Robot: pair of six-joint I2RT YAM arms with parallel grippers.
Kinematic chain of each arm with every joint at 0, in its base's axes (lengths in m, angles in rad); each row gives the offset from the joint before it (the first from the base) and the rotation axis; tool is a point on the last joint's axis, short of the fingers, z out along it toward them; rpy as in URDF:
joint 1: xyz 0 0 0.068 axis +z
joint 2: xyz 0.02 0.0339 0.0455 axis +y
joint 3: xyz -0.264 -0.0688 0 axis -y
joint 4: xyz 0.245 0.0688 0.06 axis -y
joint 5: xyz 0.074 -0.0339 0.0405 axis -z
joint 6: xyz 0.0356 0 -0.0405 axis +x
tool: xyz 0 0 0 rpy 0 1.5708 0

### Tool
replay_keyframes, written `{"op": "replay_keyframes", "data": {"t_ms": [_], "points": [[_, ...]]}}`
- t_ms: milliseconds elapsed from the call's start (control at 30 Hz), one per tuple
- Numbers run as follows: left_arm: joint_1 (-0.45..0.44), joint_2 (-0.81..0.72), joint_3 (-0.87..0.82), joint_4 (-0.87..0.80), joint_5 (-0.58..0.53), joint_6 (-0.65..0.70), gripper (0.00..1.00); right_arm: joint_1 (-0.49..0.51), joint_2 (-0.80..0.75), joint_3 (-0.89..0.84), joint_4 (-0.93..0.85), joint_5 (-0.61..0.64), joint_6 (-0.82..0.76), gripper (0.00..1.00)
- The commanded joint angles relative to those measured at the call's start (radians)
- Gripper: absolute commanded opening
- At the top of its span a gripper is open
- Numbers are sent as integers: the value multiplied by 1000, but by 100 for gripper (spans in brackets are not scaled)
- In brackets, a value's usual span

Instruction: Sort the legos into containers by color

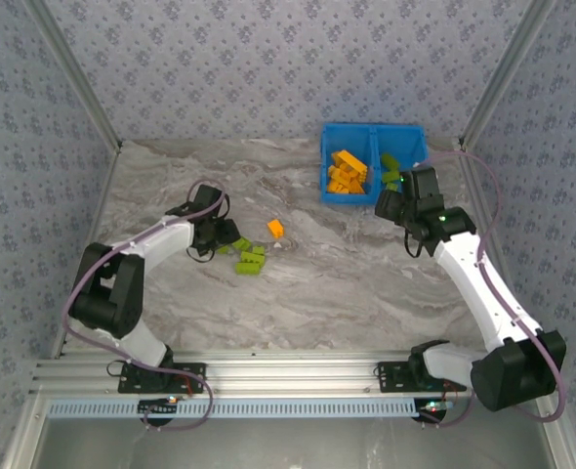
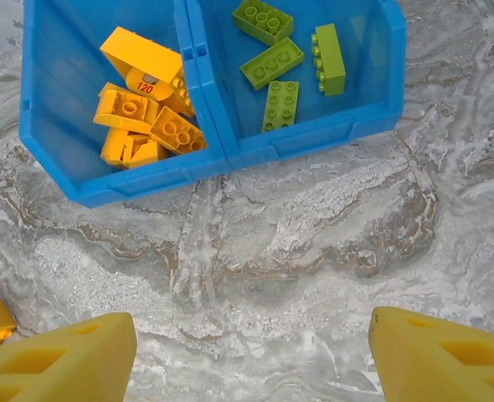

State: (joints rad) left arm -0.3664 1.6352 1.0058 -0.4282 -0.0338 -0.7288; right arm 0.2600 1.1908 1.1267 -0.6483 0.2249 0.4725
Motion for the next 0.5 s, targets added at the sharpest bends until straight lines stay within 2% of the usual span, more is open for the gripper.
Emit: {"op": "replay_keyframes", "data": {"t_ms": [0, 333, 467], "points": [[4, 22, 14, -6, 1, 11, 63, 7, -24, -5, -36, 17, 29, 76], [4, 49, -16, -27, -49, 1, 46, 41, -25, -5, -23, 28, 46, 77], [4, 62, -17, -42, -50, 5, 44, 56, -23, -2, -23, 41, 48, 77]]}}
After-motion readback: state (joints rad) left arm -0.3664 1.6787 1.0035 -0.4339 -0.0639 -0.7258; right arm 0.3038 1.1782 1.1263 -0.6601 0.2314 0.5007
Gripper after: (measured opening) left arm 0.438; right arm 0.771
